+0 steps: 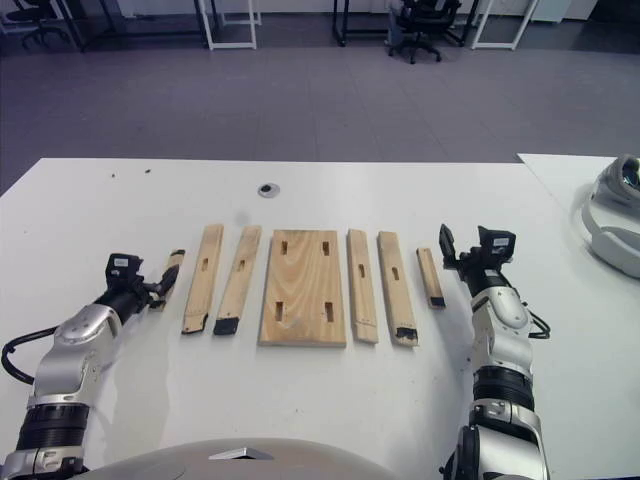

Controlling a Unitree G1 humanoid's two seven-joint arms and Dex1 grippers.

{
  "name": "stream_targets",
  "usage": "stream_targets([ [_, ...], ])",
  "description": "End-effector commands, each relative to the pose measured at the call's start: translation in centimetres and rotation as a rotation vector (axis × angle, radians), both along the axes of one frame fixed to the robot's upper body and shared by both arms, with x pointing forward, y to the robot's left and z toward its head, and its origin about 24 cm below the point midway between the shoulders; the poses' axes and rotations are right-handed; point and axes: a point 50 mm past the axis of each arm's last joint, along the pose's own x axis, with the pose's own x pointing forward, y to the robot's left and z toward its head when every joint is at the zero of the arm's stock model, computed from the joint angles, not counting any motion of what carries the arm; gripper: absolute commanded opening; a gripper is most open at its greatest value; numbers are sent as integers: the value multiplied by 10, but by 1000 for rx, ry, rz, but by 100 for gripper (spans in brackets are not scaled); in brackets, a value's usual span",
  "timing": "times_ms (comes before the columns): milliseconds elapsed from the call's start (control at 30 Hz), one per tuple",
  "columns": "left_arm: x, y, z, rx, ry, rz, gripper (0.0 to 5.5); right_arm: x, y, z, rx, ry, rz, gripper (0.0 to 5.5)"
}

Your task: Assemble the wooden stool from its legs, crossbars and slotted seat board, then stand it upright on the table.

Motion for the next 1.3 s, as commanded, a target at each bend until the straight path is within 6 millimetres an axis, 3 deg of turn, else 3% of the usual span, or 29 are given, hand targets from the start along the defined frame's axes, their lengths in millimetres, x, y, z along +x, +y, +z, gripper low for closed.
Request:
stream_targets([
  [33, -10, -2, -6, 9, 66, -6, 332, -3, -1, -5, -11, 24, -5, 387],
  [233, -15, -3, -8, -2, 94, -31, 244, -1, 2, -7, -13, 25, -2, 387],
  [400, -25, 8, -20, 27, 182, -7, 169, 5, 7, 5, 37, 2, 31, 387],
  [533, -32, 30, -33, 98, 213, 53, 129, 19, 29, 35, 107, -46, 191, 387],
  [600, -8, 33, -2, 18, -15, 100, 129, 27, 56, 58, 190, -82, 352, 387],
  [633, 9, 24, 23, -18, -158, 64, 129, 32, 74, 72, 260, -105, 445, 387],
  [700, 42, -12, 65, -58, -367, -116, 129, 39, 112, 98, 429, -147, 608, 387],
  [767, 65, -56, 91, -50, -490, -318, 129, 45, 149, 117, 604, -155, 734, 387],
  [900, 81, -110, 126, -74, -643, -526, 129, 52, 192, 132, 795, -116, 845, 387],
  [967, 82, -125, 134, -60, -686, -595, 129, 52, 202, 137, 859, -112, 872, 387],
  [1033, 82, -134, 137, -36, -717, -643, 129, 51, 207, 138, 897, -98, 875, 346],
  [1300, 73, -147, 125, 63, -710, -767, 129, 52, 207, 133, 924, -55, 838, 189],
])
